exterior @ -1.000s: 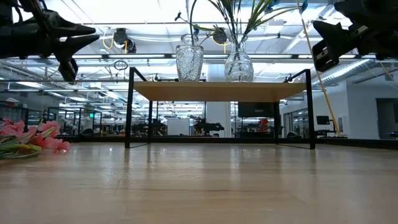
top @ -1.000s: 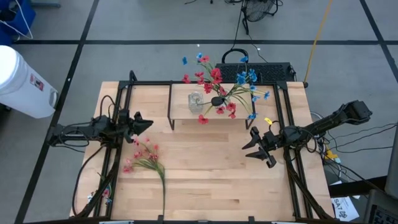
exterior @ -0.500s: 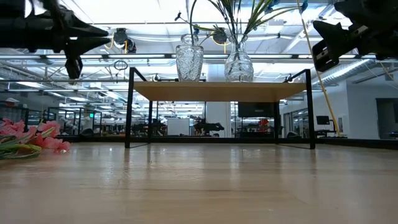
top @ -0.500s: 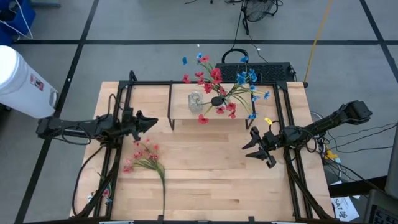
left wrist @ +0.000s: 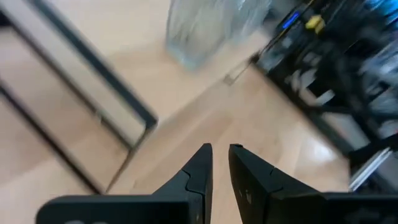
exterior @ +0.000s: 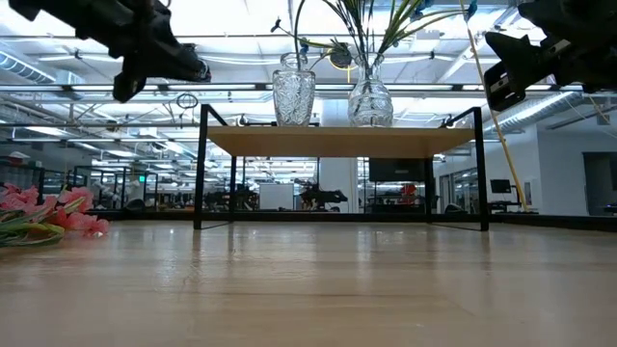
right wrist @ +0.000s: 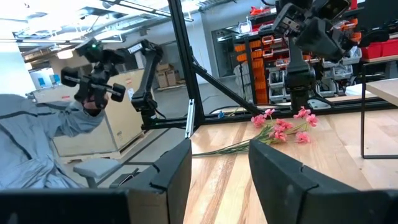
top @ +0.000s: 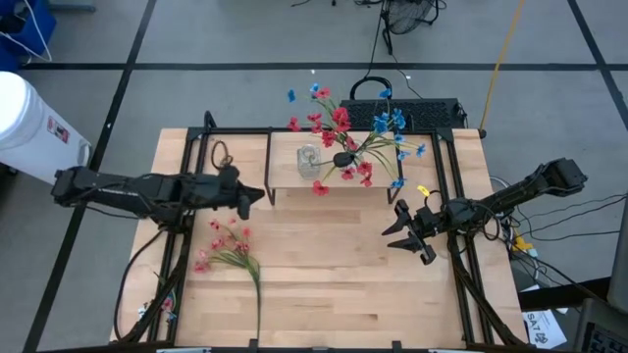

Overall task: Pick and place flowers into a vace then onto a shelf
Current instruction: Put the pink flowers into the left transparent vase on the shelf

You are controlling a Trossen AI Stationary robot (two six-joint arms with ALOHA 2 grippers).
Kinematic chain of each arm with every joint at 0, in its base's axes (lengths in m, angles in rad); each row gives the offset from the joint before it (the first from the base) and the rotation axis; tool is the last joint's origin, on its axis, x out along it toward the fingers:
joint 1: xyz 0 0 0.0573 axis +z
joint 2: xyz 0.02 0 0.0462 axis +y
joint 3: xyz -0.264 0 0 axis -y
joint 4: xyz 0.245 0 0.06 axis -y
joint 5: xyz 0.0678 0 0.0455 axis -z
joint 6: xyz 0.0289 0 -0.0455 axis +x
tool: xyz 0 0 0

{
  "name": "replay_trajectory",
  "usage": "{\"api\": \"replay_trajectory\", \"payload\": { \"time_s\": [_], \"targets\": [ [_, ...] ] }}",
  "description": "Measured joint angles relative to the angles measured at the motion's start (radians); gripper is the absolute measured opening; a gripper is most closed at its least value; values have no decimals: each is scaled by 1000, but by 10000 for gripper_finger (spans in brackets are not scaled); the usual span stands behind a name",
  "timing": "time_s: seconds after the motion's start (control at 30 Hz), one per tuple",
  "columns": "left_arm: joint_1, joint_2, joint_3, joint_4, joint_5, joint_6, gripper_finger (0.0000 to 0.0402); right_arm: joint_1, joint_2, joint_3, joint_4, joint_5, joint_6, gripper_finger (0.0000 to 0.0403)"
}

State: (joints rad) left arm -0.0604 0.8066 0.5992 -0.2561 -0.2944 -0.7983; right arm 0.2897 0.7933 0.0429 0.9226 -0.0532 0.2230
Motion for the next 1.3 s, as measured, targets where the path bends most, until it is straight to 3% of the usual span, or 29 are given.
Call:
{"api": "replay_trajectory", "payload": {
  "time_s": [0.27, 0.43, 0.77, 1.0, 1.3],
  "targets": [
    [-126, 40, 52, -248, -91, -266, 58, 0, 0, 0, 0, 0, 0, 150],
    [-221, 59, 52, -343, -96, -471, 58, 0, 0, 0, 0, 0, 0, 150],
    [-396, 181, 52, -314, -70, -662, 64, 0, 0, 0, 0, 0, 0, 150],
    [-485, 271, 52, -316, -12, -805, 142, 0, 0, 0, 0, 0, 0, 150],
    [-609, 318, 51, -258, -36, -942, 263, 0, 0, 0, 0, 0, 0, 150]
  ]
}}
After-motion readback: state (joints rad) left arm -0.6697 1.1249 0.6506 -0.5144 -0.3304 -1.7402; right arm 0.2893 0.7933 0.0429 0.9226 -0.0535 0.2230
